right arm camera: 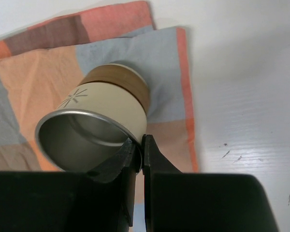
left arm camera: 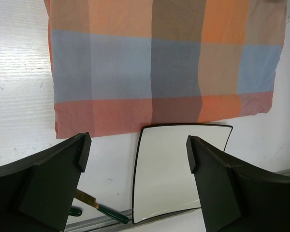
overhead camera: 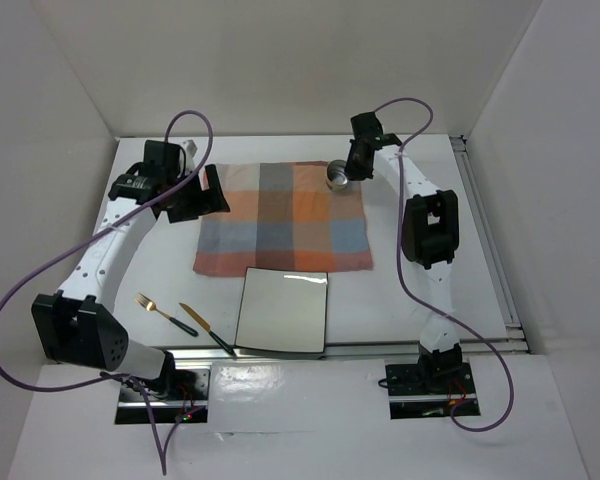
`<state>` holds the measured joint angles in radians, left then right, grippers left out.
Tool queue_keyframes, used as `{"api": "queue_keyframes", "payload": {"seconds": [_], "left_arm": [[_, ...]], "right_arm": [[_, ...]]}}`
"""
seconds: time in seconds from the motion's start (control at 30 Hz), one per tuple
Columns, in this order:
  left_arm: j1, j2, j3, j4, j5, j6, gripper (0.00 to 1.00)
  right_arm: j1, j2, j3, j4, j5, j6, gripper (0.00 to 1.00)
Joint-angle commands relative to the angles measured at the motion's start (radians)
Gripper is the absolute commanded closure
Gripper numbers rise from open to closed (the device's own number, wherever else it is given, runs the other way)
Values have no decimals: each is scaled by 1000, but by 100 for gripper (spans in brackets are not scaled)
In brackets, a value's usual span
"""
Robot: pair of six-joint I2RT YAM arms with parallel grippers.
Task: Set the dinner table for one person
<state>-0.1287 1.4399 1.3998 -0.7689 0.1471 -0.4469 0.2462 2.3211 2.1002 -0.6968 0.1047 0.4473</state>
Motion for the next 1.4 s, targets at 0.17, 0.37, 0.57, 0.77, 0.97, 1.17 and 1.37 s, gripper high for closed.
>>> {"api": "queue_keyframes", "payload": {"seconds": [0.17, 0.37, 0.57, 0.77, 0.97, 1.17, 1.37], "left_arm": [[-11, -52, -25, 3, -4, 13, 0], [-32, -113, -70, -33, -26, 31, 0], [-112, -197, -212, -78, -26, -55, 5], [-187, -312, -386, -87, -60, -179, 8], [-206, -334, -366, -98, -109, -182, 8], [-206, -225, -219, -86, -167, -128, 7], [-215, -138, -56, -96, -178, -99, 6]], "right_arm": [[-7, -29, -22, 13, 36, 10, 100], [-16, -3, 20, 3, 1, 10, 31], [-16, -68, 99, 13, -91, -1, 0], [-16, -288, -15, 46, -100, -10, 0], [36, -705, -489, 200, -207, -59, 0], [91, -1104, -1142, 309, -436, 40, 11], [180, -1339, -1529, 365, -586, 335, 16]]}}
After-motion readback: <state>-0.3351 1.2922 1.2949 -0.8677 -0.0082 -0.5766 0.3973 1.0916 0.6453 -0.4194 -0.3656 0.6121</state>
